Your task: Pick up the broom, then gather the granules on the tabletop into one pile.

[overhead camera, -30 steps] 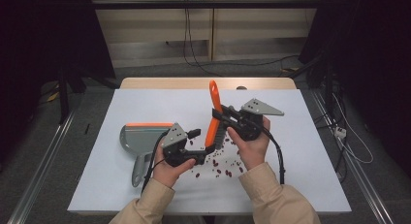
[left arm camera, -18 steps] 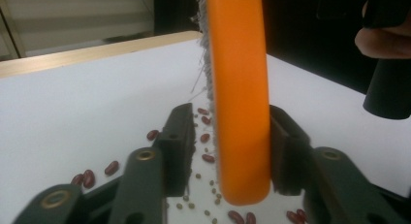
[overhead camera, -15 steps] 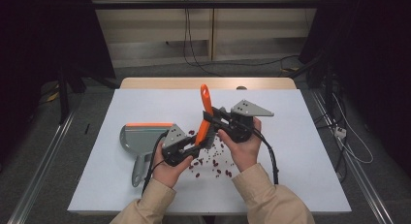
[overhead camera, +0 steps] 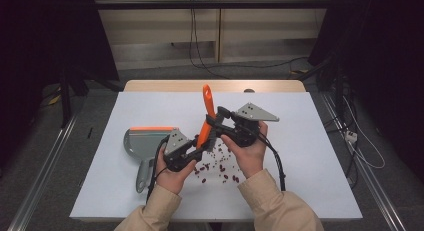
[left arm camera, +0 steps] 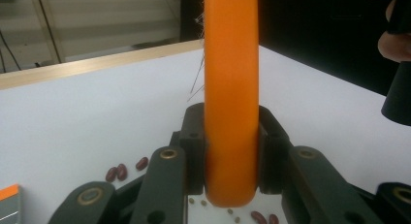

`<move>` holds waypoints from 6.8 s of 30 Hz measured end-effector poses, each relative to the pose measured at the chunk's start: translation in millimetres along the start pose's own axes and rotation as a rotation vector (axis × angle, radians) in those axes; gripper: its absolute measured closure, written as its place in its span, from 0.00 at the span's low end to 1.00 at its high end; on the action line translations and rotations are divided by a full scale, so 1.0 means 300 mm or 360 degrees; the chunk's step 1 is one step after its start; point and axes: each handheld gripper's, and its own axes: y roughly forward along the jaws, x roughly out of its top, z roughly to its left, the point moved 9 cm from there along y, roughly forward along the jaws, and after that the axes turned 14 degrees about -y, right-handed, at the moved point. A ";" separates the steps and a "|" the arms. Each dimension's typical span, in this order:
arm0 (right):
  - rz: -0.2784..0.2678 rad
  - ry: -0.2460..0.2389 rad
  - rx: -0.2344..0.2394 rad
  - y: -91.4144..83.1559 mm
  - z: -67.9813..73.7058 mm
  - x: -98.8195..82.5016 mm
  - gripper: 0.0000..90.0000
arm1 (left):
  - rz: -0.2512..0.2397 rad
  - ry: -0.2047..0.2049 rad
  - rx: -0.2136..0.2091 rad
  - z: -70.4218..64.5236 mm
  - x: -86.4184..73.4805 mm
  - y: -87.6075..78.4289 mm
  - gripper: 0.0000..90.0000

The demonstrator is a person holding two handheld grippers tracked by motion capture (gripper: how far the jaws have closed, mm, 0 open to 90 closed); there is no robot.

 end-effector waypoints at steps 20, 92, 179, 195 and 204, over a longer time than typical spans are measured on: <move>0.0158 0.0151 -0.0082 0.078 0.077 -0.084 0.15 | -0.0116 0.0035 0.0095 -0.002 0.026 -0.019 0.79; 0.0940 0.0214 -0.0058 -0.318 -0.321 -0.372 0.79 | -0.0203 0.0031 0.0108 0.232 0.095 -0.270 0.10; 0.1072 0.0134 -0.0183 -0.251 -0.366 -0.510 0.80 | -0.0146 -0.0007 0.0194 0.328 0.037 -0.311 0.09; 0.1040 0.0113 -0.0162 -0.218 -0.383 -0.463 0.75 | -0.0137 -0.0010 0.0189 0.329 0.034 -0.308 0.09; 0.1092 0.0072 -0.0181 -0.230 -0.384 -0.472 0.78 | -0.0140 -0.0017 0.0191 0.328 0.034 -0.309 0.09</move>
